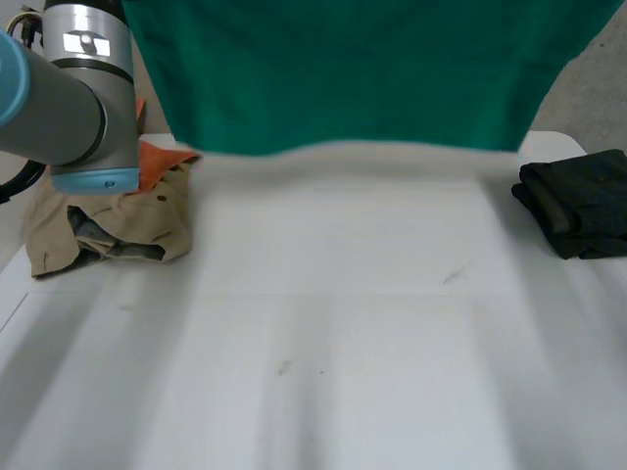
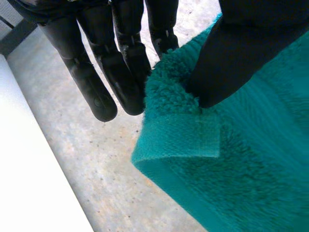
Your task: Fold the laundry.
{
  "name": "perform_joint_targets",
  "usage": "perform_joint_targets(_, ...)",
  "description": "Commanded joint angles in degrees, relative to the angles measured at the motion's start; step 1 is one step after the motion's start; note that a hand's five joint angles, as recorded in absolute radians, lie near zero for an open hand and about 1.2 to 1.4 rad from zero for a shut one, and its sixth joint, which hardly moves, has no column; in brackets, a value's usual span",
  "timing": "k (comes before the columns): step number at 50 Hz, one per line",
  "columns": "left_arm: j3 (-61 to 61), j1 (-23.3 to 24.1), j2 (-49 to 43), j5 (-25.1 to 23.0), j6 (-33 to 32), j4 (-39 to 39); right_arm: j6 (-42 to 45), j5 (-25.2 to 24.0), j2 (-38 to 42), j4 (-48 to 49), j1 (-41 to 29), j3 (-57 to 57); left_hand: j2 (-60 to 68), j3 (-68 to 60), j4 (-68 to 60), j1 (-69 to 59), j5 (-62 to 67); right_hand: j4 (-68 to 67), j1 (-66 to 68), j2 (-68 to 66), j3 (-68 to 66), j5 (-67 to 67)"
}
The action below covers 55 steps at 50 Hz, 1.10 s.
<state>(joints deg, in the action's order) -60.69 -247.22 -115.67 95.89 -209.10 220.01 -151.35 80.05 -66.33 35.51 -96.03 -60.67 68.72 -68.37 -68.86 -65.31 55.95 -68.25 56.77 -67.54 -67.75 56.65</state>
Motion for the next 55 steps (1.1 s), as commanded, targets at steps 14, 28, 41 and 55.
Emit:
perform_joint_targets(14,-35.2,0.3,1.1,-2.9,-0.3,-3.0,2.5,-10.1,-2.5,-10.9,0.3,-34.3,11.3,-11.6,-11.1,-14.7,14.0,-11.7,23.2,-12.5,-12.3,13.4)
perform_joint_targets(28,-47.8,-0.3,14.1,-3.3,-0.4,-38.2,30.7,-15.6,-10.1,-56.2,8.0,-38.2,11.3,-11.6,-11.1,-14.7,14.0,-11.7,23.2,-12.5,-12.3,13.4)
perform_joint_targets(41,-52.8,-0.2,24.4,-3.4,-8.0,-59.9,46.9,-12.7,-20.2,-77.3,17.0,-39.7,11.3,-11.6,-11.1,-14.7,14.0,-11.7,23.2,-12.5,-12.3,13.4)
perform_joint_targets(55,-36.0,-0.8,5.6,-1.4,-4.9,-35.8,28.9,-7.6,-1.7,-46.2,0.7,-26.7,11.3,-11.6,-11.1,-14.7,14.0,-11.7,23.2,-12.5,-12.3,13.4)
